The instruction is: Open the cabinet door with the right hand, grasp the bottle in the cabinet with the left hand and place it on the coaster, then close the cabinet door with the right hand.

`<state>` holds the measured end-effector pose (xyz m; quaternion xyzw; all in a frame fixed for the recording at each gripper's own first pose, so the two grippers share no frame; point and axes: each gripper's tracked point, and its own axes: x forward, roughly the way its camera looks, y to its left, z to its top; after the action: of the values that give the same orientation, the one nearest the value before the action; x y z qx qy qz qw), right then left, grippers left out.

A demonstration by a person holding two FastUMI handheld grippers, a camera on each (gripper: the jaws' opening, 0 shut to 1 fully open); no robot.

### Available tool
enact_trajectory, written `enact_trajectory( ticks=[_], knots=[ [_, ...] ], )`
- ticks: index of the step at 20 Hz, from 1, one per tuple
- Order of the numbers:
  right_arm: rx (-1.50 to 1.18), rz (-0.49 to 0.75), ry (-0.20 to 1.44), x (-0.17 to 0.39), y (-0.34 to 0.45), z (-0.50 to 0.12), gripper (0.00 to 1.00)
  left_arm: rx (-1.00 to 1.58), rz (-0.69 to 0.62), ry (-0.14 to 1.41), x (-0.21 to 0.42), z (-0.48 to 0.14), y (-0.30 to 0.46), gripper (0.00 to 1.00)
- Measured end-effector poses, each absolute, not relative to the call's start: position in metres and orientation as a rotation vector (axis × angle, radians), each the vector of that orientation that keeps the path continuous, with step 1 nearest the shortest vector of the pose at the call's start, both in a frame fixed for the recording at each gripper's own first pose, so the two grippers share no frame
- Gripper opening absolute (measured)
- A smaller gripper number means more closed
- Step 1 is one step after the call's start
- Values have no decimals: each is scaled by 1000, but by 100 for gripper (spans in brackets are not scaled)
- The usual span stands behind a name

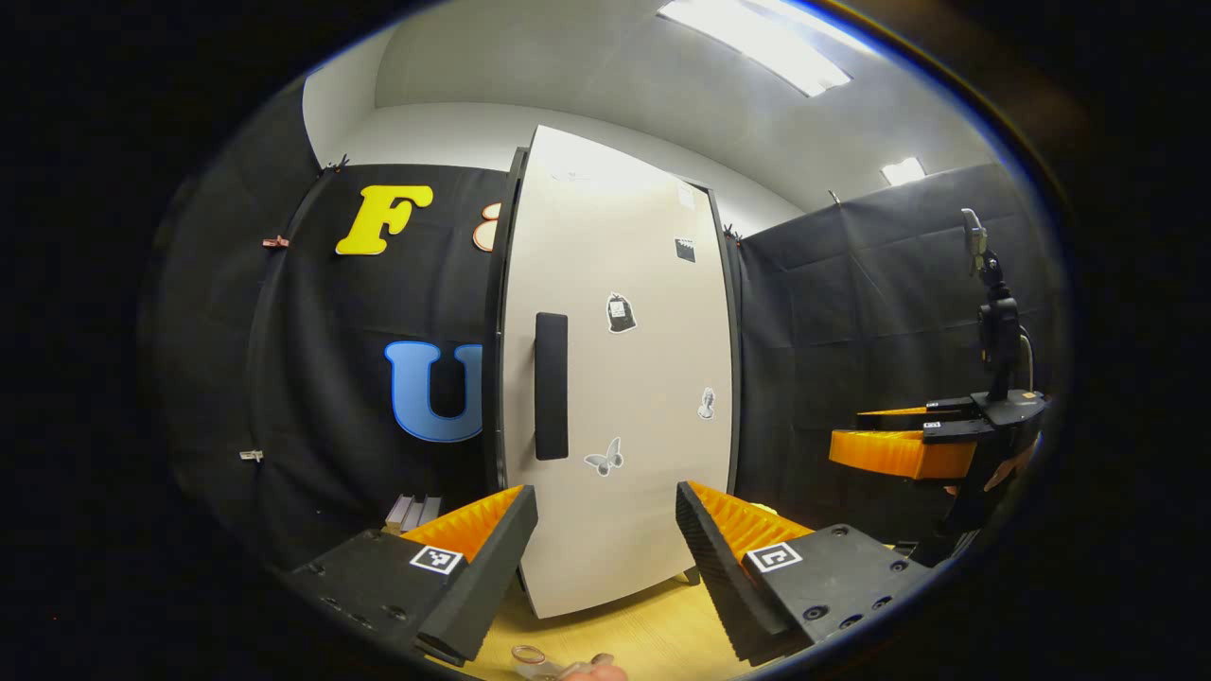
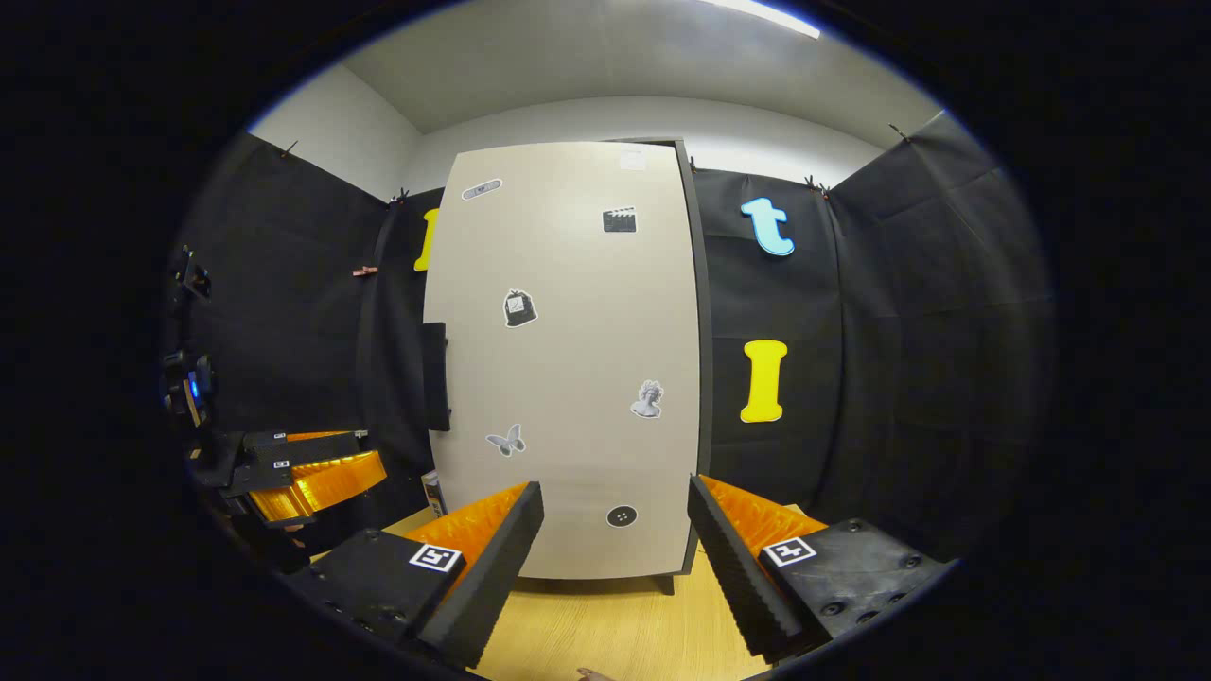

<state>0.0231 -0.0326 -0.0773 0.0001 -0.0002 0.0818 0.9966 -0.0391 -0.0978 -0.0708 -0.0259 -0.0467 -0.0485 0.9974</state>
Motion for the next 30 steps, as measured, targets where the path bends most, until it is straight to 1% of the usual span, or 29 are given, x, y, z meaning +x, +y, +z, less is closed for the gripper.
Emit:
enact_trajectory(
  ticks=[11,30],
  knots=[
    [-13,146,25,21,-33,-81,99,-52,-81,-94,-36,-70,-89,94],
    [-31,159,40,22,-25,-83,99,2,-84,-100,-32,-76,-93,94]
  ],
)
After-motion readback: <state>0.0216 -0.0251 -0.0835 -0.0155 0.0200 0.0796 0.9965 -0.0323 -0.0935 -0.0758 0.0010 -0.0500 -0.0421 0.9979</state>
